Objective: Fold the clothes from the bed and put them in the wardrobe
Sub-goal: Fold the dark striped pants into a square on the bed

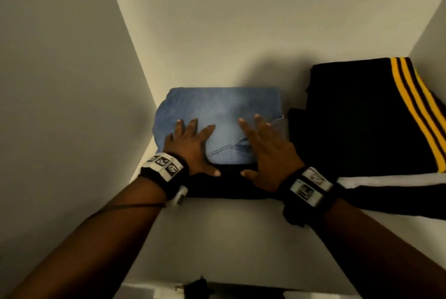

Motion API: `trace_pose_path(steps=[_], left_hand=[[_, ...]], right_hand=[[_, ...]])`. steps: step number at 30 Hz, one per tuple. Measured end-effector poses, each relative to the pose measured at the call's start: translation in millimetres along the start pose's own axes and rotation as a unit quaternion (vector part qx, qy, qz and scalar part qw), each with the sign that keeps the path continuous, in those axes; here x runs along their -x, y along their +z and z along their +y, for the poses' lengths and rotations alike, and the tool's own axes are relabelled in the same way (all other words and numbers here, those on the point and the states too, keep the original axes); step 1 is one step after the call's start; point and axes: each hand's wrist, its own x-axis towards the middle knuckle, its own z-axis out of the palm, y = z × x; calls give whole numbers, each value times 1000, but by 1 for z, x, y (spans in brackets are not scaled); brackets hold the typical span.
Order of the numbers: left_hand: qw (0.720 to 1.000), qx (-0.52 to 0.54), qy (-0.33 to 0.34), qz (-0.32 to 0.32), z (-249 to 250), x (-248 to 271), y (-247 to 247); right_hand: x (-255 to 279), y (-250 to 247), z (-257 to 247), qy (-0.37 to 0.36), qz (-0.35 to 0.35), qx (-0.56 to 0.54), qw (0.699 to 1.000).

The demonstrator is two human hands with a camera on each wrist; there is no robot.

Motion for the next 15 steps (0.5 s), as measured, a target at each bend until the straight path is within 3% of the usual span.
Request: trace_pose_path(steps=[2, 6, 9, 12, 15], left_hand=[[999, 30, -6, 19, -25, 7, 8], [997, 62, -9, 35, -48, 14, 20], [996, 77, 20, 48, -49, 12, 16], [984, 128, 46, 112, -50, 12, -7], [973, 133, 72, 177, -53, 24, -20]], right_hand=[[-13, 11, -9, 23, -62, 43, 997], [-25, 9, 5, 64, -58, 8, 996], [-37, 2, 13, 33, -64, 1, 997], [-38, -26, 7, 11, -25, -47, 999], [-22, -50, -3, -1, 68, -35, 997]])
